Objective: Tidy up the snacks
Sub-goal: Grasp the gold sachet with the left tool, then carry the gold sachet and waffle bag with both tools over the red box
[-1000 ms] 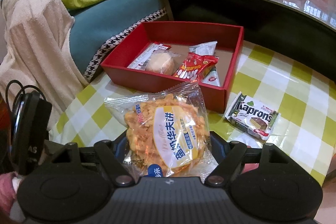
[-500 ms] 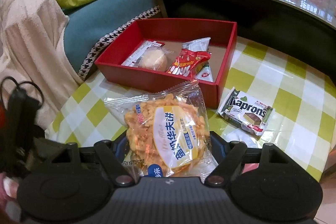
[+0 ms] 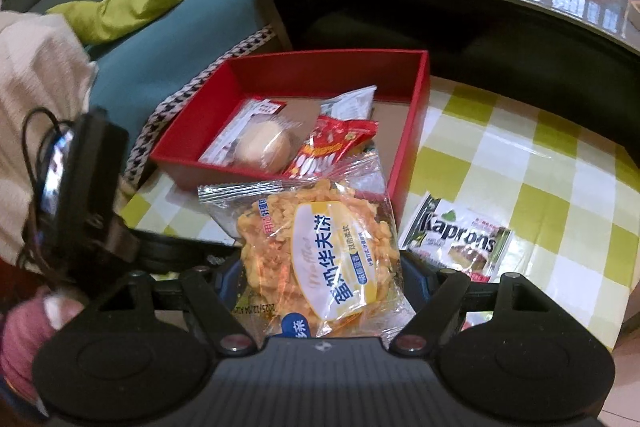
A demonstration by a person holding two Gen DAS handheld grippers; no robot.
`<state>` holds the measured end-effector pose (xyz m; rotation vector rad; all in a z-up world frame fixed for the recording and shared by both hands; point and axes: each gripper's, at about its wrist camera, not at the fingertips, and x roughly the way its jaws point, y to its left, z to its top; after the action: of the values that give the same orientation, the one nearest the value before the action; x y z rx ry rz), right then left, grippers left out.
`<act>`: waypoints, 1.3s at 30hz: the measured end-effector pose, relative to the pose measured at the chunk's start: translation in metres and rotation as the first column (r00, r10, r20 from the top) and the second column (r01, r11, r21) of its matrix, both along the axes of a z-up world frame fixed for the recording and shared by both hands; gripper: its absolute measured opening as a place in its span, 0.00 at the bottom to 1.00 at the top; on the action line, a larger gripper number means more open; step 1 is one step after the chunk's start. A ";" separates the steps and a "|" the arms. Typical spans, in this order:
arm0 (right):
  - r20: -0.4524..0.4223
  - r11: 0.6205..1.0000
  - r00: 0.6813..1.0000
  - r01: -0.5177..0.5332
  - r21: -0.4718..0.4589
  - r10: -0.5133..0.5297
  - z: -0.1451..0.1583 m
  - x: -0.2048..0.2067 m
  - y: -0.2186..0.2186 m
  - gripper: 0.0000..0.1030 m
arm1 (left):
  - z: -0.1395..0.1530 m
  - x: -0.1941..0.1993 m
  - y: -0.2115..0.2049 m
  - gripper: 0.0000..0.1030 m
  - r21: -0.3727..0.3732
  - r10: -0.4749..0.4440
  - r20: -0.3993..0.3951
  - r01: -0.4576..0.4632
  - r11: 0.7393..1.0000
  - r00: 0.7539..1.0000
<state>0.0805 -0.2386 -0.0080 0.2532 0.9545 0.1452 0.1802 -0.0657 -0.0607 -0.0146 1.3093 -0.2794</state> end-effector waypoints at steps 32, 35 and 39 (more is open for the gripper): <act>0.078 0.996 0.997 0.006 -0.090 0.001 0.017 0.049 0.026 0.81 | 0.075 0.006 0.034 0.46 -0.112 0.052 0.144 -0.036 0.993 0.988; 0.096 0.997 0.995 0.026 -0.072 -0.019 0.023 0.059 0.023 0.81 | 0.082 0.017 0.033 0.46 -0.124 0.067 0.163 -0.047 0.991 0.984; 0.108 0.996 0.993 0.050 -0.071 -0.042 0.025 0.072 0.018 0.81 | 0.087 0.034 0.024 0.46 -0.120 0.066 0.184 -0.044 0.992 0.981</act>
<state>0.1528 -0.2204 0.0165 0.1974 0.8461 0.0798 0.2140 -0.0415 0.0261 -0.1194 1.1026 -0.3018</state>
